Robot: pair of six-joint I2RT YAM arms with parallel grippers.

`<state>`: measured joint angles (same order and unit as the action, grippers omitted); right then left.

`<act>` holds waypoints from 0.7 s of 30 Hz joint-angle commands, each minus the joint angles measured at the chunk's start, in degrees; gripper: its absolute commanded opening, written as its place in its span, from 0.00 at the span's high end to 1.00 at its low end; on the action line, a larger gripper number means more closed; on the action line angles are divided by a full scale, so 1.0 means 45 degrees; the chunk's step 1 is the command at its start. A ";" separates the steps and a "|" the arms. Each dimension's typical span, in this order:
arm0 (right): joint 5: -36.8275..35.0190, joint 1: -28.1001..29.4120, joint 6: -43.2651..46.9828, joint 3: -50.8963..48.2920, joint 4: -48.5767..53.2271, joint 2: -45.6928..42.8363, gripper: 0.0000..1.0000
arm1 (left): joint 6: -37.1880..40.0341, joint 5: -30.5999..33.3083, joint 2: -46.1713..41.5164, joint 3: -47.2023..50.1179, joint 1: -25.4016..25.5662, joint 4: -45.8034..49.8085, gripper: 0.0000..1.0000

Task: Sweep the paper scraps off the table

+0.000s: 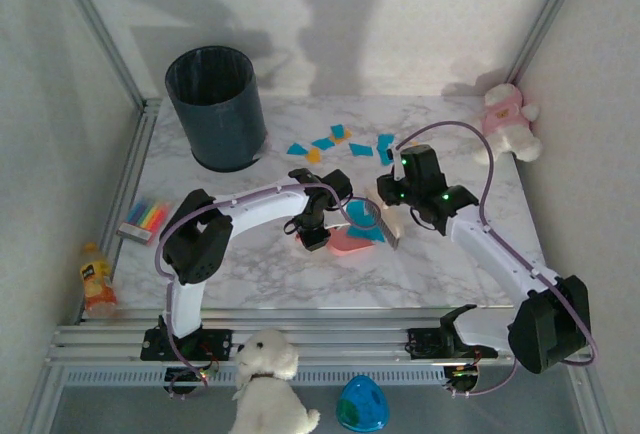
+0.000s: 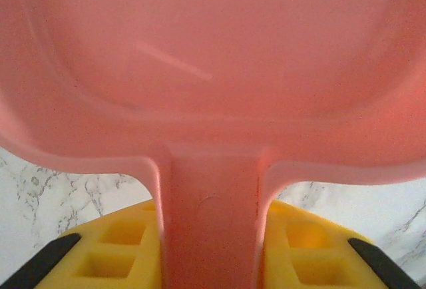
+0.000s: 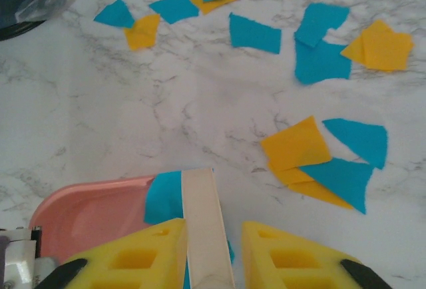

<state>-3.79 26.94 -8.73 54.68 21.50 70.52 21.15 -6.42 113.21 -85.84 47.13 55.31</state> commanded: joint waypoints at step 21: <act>-0.3218 0.0107 -0.1008 -0.0448 -0.2293 0.0112 1.00 | -0.0108 0.0254 0.0115 -0.0244 -0.0184 0.0343 1.00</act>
<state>-16.78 26.94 -11.86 53.65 16.10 70.35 20.95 -6.22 113.21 -85.84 46.68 55.29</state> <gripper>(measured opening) 0.259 0.267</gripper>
